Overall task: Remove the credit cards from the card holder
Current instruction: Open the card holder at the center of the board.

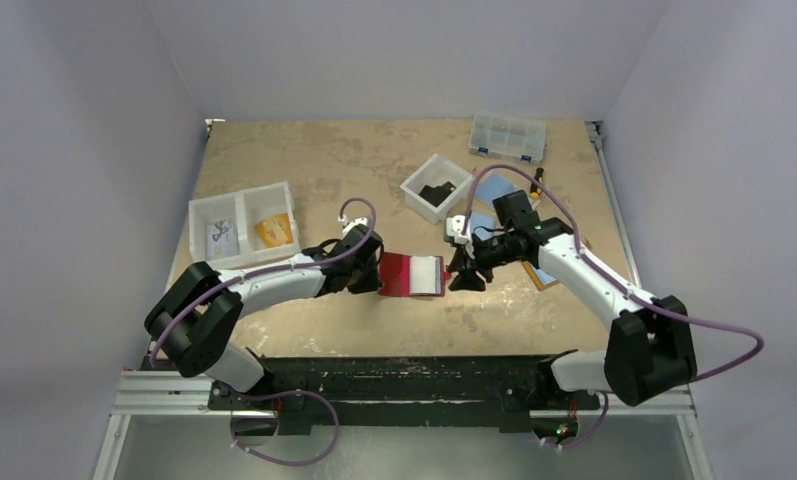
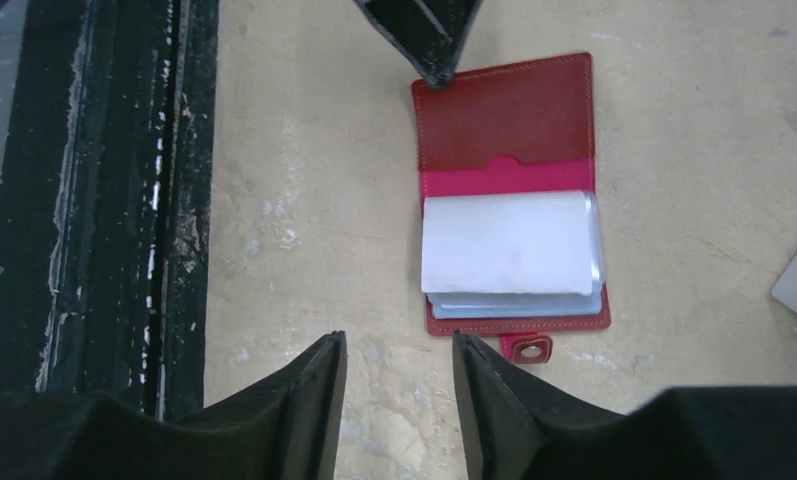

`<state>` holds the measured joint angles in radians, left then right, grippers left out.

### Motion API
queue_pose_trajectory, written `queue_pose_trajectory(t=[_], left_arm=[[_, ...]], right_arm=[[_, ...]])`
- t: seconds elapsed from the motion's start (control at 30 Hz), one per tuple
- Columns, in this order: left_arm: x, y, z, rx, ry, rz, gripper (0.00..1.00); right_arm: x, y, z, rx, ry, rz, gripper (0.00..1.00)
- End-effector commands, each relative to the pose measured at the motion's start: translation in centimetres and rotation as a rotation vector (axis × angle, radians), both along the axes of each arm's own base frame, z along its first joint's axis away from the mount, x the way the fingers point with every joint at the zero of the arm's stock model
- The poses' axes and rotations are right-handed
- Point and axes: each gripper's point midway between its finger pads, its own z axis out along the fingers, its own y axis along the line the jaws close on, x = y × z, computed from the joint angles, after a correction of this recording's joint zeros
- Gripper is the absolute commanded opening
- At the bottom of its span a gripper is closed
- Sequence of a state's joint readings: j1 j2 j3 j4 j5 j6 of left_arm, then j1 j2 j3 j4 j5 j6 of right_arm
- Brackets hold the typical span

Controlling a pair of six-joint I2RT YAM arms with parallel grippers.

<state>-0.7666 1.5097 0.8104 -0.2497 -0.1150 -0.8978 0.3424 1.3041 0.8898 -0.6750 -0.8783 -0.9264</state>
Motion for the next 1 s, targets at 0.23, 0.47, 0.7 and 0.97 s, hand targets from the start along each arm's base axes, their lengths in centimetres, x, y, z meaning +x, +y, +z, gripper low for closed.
queue_pose_trajectory(t=[0.23,0.47,0.7,0.97], left_arm=[[-1.7,1.7,-2.1,0.08,0.085,0.009,0.01],[-1.1,1.0,-0.2,0.072,0.045,-0.049,0.26],[-0.2,-0.6,3.9,-0.016,-0.057,-0.119,0.5],[0.3,-4.3,13.3,-0.262,-0.291,-0.273,0.57]], right_arm=[[7.4,3.6,-2.8,-0.202,0.008,-0.204,0.15],[7.9,1.8,-6.4,-0.333,0.069,-0.302,0.0],[6.6,1.5,-7.7,-0.346,0.121,-0.304,0.0],[5.2,3.4,-7.6,-0.266,0.241,-0.256,0.0]])
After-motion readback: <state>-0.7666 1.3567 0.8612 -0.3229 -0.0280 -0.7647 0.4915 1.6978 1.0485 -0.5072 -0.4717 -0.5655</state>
